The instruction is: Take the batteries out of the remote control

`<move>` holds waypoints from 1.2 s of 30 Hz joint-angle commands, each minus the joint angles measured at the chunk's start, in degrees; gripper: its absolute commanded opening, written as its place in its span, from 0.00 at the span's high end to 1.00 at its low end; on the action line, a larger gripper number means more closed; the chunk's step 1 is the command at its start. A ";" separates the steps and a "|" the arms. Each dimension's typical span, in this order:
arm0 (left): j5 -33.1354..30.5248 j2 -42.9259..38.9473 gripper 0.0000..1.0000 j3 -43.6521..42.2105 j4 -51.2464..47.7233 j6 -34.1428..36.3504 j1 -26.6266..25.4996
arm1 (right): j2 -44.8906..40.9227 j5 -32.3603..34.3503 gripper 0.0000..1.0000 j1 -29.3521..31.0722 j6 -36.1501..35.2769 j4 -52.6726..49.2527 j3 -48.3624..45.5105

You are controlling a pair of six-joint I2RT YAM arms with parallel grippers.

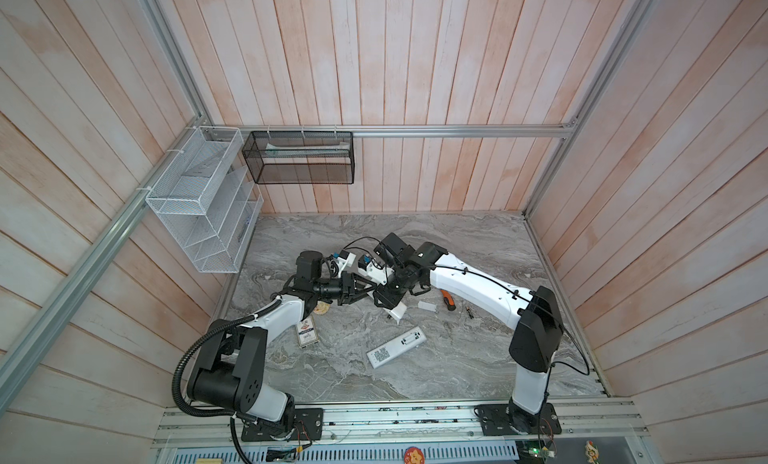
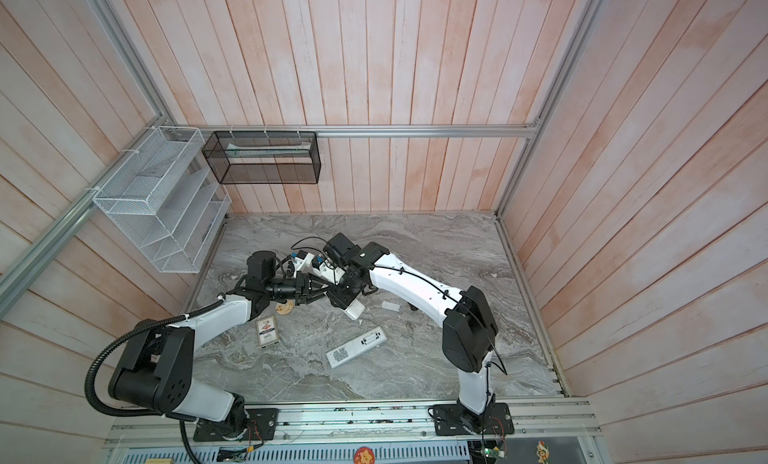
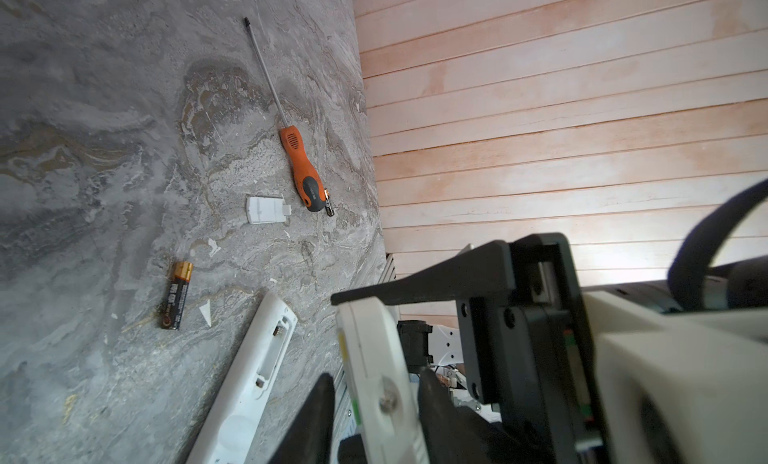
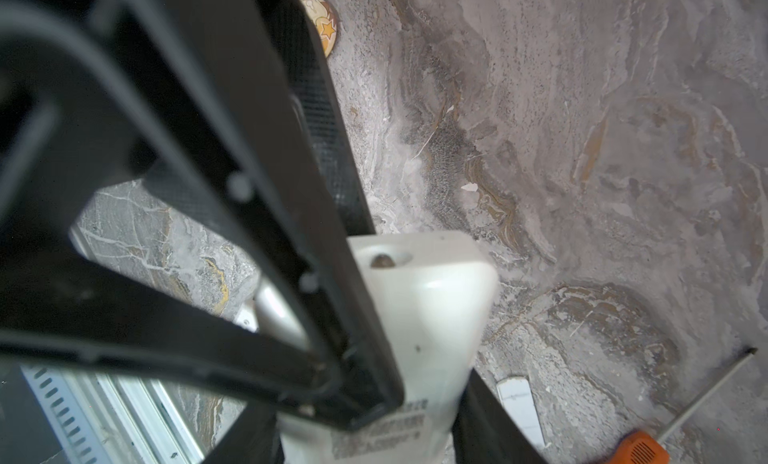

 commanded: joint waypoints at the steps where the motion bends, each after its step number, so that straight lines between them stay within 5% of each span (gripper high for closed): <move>1: 0.44 0.87 0.71 0.96 -1.46 2.00 0.04 | 1.32 1.20 0.69 0.35 -0.74 -2.31 2.26; 10: 0.66 1.11 0.80 1.57 -3.23 3.69 0.09 | 1.66 2.86 0.61 0.36 -0.85 -2.55 2.69; 18: 0.68 2.03 0.81 1.76 -3.77 4.22 0.06 | 0.04 6.85 0.27 0.35 1.48 -4.85 3.73; 26: 0.24 3.34 0.81 2.35 -3.44 4.22 0.11 | -5.73 7.03 0.11 0.24 6.63 -6.66 3.38; 31: -0.20 3.46 0.81 1.54 3.01 -2.12 0.20 | -14.61 -0.09 0.10 -7.22 20.49 -1.11 -3.56; 36: -4.97 2.52 0.80 -2.54 22.07 -19.85 0.27 | -33.02 -20.88 0.10 -21.39 45.16 27.34 -30.66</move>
